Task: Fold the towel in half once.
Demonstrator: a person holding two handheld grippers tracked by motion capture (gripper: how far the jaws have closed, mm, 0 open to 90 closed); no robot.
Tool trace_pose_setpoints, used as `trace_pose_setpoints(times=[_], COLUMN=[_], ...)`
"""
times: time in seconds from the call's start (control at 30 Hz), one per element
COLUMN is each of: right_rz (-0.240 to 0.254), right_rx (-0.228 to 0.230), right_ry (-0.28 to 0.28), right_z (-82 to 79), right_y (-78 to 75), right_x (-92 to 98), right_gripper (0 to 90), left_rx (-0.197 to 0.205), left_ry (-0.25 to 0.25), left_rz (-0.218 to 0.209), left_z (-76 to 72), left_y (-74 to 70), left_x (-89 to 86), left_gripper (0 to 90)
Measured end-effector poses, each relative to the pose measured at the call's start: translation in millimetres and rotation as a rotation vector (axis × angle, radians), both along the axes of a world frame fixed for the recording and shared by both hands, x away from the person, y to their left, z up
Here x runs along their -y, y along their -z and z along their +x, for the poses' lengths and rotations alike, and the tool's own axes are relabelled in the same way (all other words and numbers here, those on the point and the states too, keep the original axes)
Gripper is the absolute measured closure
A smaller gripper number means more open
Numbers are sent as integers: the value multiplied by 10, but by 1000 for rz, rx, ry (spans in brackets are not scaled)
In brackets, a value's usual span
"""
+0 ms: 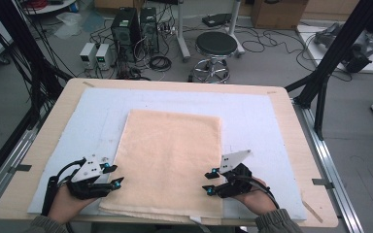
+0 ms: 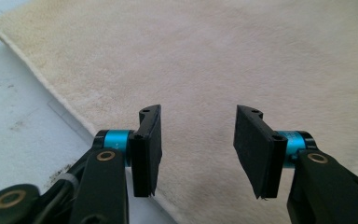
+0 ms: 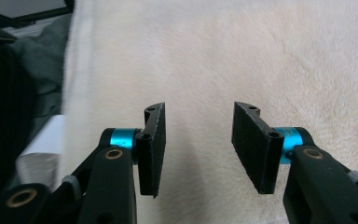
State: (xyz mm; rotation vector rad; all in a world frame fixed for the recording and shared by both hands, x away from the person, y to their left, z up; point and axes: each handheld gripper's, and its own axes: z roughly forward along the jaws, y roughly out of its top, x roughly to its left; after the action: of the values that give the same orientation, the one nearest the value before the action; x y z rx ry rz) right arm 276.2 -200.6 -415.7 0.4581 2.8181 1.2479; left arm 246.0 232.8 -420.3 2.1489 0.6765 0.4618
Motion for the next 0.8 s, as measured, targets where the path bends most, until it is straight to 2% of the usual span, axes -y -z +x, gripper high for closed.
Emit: trace_pose_setpoints(times=[0.07, 0.13, 0.23, 0.3, 0.43, 0.47, 0.53, 0.6, 0.67, 0.73, 0.8], right_rz=[-6, -14, -50, -47, -43, -37, -9, 21, 0, -51, -46], right_rx=[-10, -20, -24, -5, -11, 2, -3, -29, -38, -20, -8], right_ry=[-7, -26, -53, -53, -69, -79, -103, -146, -172, -184, -180], right_z=[15, -24, -87, -128, -138, -150, -198, -260, -313, -336, -330], right_y=[59, 96, 164, 190, 166, 153, 120, 103, 127, 195, 193], right_x=[-13, -22, -35, -40, -38, -34, -17, -9, -25, -63, -65], right_gripper=[550, 578, 616, 630, 625, 625, 621, 609, 608, 660, 790], left_rx=[-18, -32, -54, -64, -58, -58, -60, -64, -64, -63, -60], left_ry=[-3, -1, 2, 3, -3, -6, -8, -8, -8, -7, -6], left_rz=[17, 17, 32, 33, 28, 24, 16, 13, 11, 12, 11], left_z=[32, 32, 28, 29, 23, 18, 17, 24, 27, 25, 22], left_y=[62, 101, 142, 177, 184, 188, 195, 199, 202, 201, 204], left_x=[5, -1, -16, -18, -21, -21, -27, -34, -35, -32, -30], left_gripper=[490, 493, 505, 506, 496, 494, 492, 490, 489, 489, 489])
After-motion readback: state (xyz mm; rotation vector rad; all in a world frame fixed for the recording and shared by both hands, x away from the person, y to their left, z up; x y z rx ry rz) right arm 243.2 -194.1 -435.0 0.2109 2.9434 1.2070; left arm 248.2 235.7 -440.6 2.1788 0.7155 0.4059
